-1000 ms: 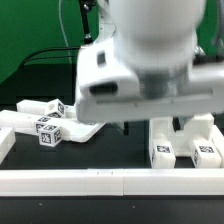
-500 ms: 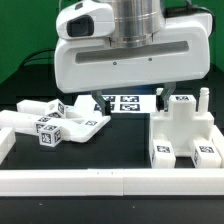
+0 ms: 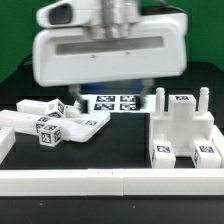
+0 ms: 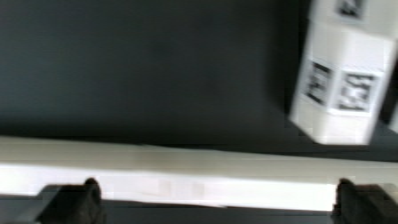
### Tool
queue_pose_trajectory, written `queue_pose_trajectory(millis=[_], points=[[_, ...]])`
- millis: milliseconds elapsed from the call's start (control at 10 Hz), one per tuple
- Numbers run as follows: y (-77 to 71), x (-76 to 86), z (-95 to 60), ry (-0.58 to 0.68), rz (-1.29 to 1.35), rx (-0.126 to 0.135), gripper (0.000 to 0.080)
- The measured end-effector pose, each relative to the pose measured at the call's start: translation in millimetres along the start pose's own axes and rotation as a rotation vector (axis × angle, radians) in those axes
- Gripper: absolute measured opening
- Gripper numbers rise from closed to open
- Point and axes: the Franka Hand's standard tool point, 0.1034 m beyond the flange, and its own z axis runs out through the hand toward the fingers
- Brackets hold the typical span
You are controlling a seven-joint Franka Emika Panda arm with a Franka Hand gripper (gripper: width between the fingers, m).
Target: Assemble chair
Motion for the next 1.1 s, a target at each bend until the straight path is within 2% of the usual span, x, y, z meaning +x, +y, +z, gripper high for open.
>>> queue_pose_trajectory(millis=[100,200,300,600,700,900,1000,1100], points=[[8.0,-14.3,-2.9,-0.011,0.008,-0.001,0.0649],[4.2,-19.3,-5.2,-0.011,0.021,0.002,0.0649],[0.5,-16.5,-5.8,-0.001,0.022,0.000,0.0649],[4.6,-19.3,-3.7,-0.007,0.024,0.000,0.0649],[16.1,-30.1,-0.9,-0.028,0.045,0.008,0.0649],[44.5,-65.4,-2.1,-0.103,0.074,0.023,0.0648],[47.2,-72.6,-1.2,-0.119,0.106,0.017,0.0648],[41.7,-61.2,-5.8,-0.102,0.093,0.009,0.0649]])
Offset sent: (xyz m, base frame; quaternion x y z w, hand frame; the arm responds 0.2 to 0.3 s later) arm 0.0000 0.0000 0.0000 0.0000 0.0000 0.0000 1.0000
